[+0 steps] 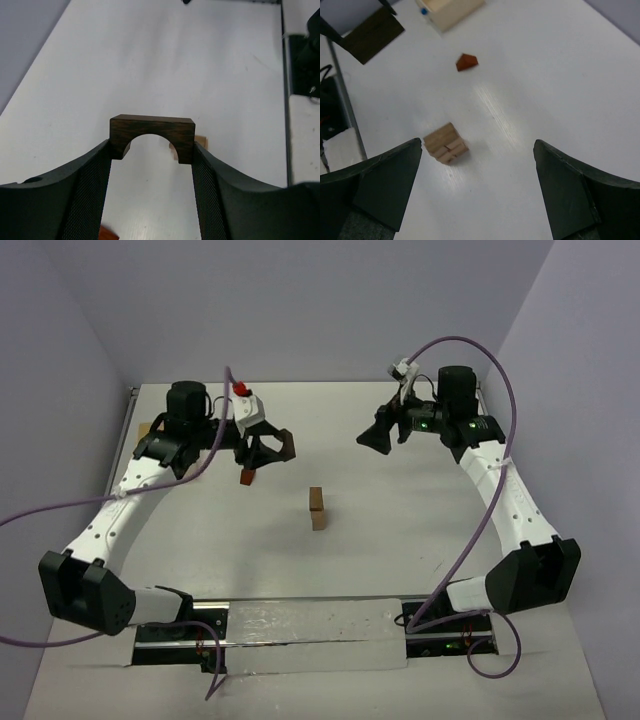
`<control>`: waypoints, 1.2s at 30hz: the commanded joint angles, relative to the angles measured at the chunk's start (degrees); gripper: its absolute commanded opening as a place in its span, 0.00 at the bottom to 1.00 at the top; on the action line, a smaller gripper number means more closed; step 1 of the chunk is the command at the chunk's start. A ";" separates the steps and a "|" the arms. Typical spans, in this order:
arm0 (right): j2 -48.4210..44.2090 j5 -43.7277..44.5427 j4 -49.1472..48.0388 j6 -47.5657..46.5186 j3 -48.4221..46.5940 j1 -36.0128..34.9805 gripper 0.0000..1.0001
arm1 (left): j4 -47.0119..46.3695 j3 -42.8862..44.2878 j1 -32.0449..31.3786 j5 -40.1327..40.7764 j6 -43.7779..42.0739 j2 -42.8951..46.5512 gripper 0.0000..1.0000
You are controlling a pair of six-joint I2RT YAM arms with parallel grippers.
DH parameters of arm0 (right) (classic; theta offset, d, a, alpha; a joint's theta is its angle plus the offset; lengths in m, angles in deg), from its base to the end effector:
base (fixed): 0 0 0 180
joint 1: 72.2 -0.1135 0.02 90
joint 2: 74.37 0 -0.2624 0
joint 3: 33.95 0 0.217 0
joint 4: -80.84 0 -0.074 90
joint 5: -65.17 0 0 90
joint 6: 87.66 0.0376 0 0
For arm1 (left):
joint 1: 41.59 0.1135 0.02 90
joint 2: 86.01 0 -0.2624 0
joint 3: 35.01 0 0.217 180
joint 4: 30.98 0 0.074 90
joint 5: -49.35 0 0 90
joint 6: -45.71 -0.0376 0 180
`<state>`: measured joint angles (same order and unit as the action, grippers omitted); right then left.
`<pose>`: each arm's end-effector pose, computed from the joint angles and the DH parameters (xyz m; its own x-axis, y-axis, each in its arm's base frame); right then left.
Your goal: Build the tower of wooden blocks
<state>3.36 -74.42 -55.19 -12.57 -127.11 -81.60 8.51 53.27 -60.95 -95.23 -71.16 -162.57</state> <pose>0.2517 0.0707 0.3806 -0.2584 -0.2119 -0.9425 -0.8613 0.4924 0.1255 0.2316 -0.1139 0.3682 0.0022 0.2769 -0.9609 0.9769 0.2047 0.0612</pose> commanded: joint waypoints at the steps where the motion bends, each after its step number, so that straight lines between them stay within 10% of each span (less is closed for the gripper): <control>1: -3.98 -8.61 -13.69 5.26 0.37 -5.77 1.00 | -18.87 -3.23 -0.26 -4.88 21.89 2.93 0.00; 14: -4.93 -10.83 -17.75 6.30 -0.75 -18.65 1.00 | -23.75 -4.62 -8.19 -1.71 23.25 8.13 0.00; 36: -6.19 -10.06 -10.15 -0.59 -2.78 -19.16 0.89 | -26.08 -6.04 -10.80 -0.45 24.24 8.32 0.00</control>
<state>-0.77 -84.44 -66.80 -10.30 -126.94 -100.56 -13.55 47.06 -71.24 -95.30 -48.00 -153.96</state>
